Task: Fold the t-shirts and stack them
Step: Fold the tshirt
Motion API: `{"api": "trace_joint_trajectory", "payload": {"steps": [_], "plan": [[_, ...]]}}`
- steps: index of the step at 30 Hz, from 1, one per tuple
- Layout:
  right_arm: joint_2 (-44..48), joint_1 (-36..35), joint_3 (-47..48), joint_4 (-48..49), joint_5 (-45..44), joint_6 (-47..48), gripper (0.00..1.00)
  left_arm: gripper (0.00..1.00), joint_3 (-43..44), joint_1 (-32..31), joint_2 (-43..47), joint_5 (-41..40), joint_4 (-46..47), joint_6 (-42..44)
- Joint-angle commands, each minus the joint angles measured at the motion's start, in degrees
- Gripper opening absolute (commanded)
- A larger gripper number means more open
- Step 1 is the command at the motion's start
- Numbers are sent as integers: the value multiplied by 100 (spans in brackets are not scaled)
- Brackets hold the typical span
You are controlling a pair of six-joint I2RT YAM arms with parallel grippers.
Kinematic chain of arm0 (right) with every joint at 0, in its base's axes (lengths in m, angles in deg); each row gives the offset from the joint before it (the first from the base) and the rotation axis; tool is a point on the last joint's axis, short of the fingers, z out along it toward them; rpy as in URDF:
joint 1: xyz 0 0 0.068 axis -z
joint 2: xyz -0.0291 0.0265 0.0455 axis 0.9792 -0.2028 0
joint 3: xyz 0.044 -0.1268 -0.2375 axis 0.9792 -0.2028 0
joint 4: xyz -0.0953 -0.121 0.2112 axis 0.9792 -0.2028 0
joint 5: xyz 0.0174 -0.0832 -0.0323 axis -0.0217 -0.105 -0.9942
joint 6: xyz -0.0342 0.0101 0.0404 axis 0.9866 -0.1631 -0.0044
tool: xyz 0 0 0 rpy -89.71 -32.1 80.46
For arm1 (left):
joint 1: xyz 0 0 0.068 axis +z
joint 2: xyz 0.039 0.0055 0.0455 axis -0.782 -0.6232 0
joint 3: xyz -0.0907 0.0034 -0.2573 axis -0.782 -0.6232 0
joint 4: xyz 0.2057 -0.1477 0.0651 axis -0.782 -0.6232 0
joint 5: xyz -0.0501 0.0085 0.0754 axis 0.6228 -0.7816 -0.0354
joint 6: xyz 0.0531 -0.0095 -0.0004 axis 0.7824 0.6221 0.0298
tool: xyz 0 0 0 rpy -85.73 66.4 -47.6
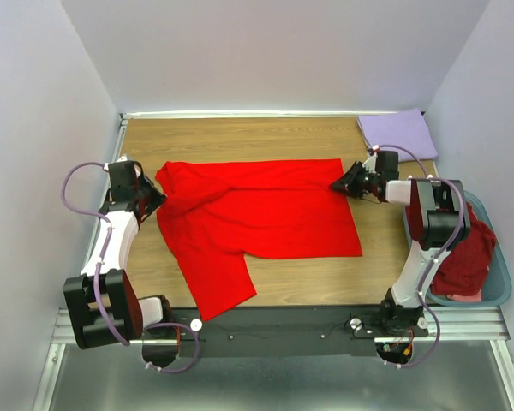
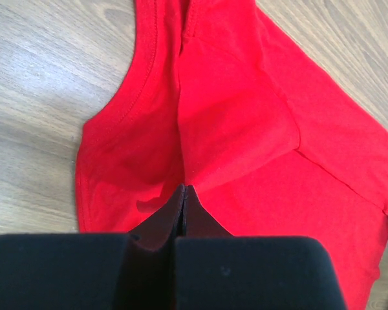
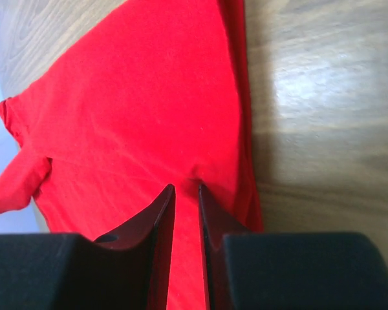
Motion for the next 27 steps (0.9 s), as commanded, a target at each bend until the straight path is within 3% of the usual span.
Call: {"api": "trace_joint_trajectory", "payload": {"steps": [1,10,13,15,22,27], "plan": [[321,127,-175,277,-127,194,27,0,186,33,236,-33,-156,90],[269,57,387,875,910,-246,31,0,221,33,271,63,-208,108],[331,-145,562,621,1051,70,34,0,353,33,140,-6,-138,108],[401,-643,633,383,1025,290,34,0,458,33,17,-42,19,90],[183,-1919,1300,84,762,1063,34,0,1352,-239,-1342,-173,784,283],[-432,-2683,1879,128,367,1012,34,0,2338,-608,-2600,-226,933,415]]}}
